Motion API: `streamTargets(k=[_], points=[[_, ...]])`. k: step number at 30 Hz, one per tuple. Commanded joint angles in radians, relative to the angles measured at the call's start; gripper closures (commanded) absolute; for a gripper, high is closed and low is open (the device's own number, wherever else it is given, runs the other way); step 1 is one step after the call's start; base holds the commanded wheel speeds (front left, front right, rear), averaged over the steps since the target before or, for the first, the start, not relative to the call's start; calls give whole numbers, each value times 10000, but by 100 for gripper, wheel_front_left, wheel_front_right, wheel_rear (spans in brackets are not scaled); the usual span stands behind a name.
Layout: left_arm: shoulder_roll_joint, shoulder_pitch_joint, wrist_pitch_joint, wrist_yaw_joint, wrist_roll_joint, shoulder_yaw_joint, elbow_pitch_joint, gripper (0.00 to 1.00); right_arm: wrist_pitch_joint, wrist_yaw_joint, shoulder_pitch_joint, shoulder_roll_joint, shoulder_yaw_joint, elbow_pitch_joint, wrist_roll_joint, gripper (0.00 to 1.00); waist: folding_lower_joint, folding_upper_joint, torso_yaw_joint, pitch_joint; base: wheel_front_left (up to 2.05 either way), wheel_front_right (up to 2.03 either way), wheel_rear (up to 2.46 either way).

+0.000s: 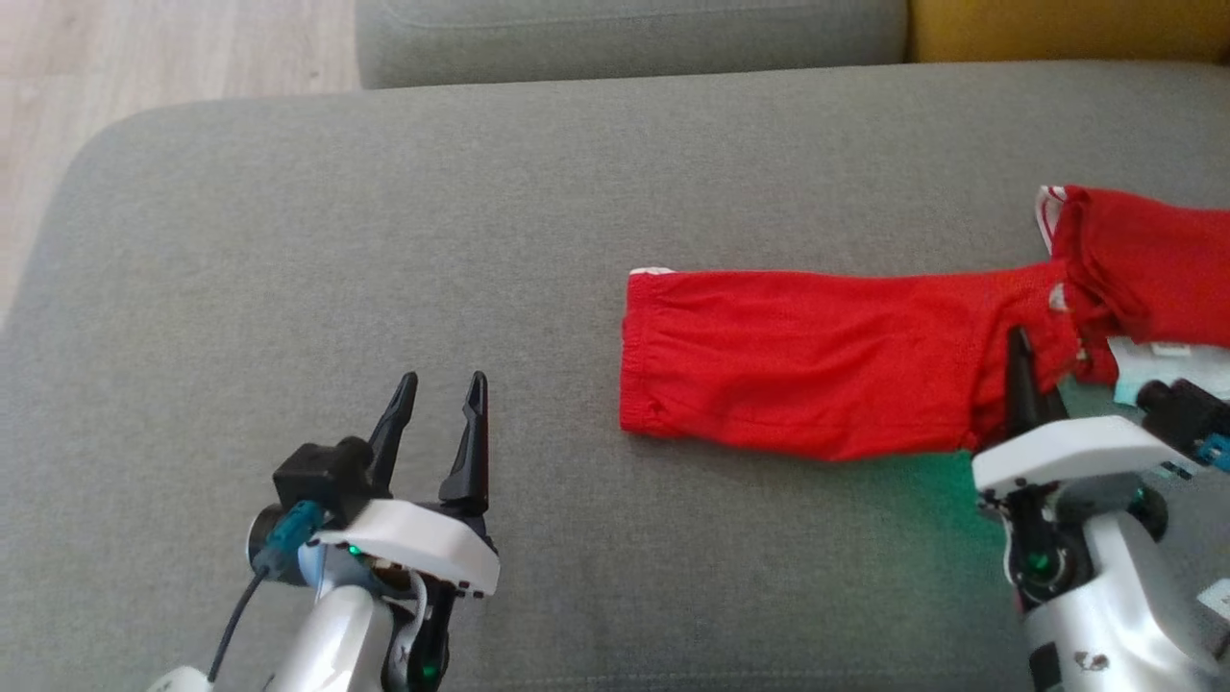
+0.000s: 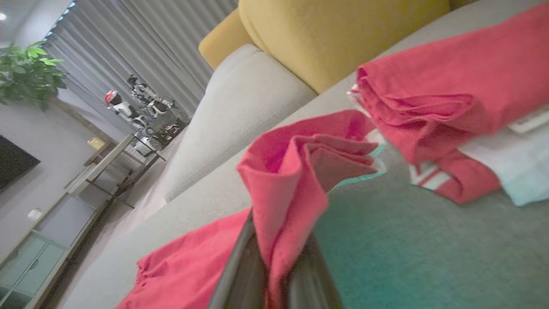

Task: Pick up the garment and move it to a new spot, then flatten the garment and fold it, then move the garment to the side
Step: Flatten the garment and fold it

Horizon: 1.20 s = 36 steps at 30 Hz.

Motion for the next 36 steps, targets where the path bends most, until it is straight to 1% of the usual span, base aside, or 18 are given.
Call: streamTargets(k=[1,12,18,22,34,35,36], points=[[72,-196,-122,-21,40,234,-283,0,-98,-7,-421,101,338,-400,16,100,0,-1,96,-82,0,0,0],[72,72,-122,53,-140,222,-279,0,25,-7,-239,183,2399,-1474,638,100,0,-1,714,-364,0,0,0],[72,162,-122,97,-170,234,-304,0,104,-7,-273,209,3589,-1727,872,100,0,-1,1022,-298,0,0,0],[72,146,-122,87,-178,226,-281,0,76,-7,-399,216,4114,-1501,940,100,0,-1,1208,-230,0,0,0],[72,-37,-122,149,-312,66,-296,0,-332,-7,-1073,230,5319,-156,748,100,0,-1,1601,202,0,0,0],[72,-52,-122,155,-324,51,-298,0,-382,-7,-1120,231,5390,-62,761,0,0,-1,1623,246,0,0,0],[72,-69,-122,160,-338,31,-296,0,-357,-7,-1149,232,5500,2,877,0,0,-1,1649,280,0,0,0]])
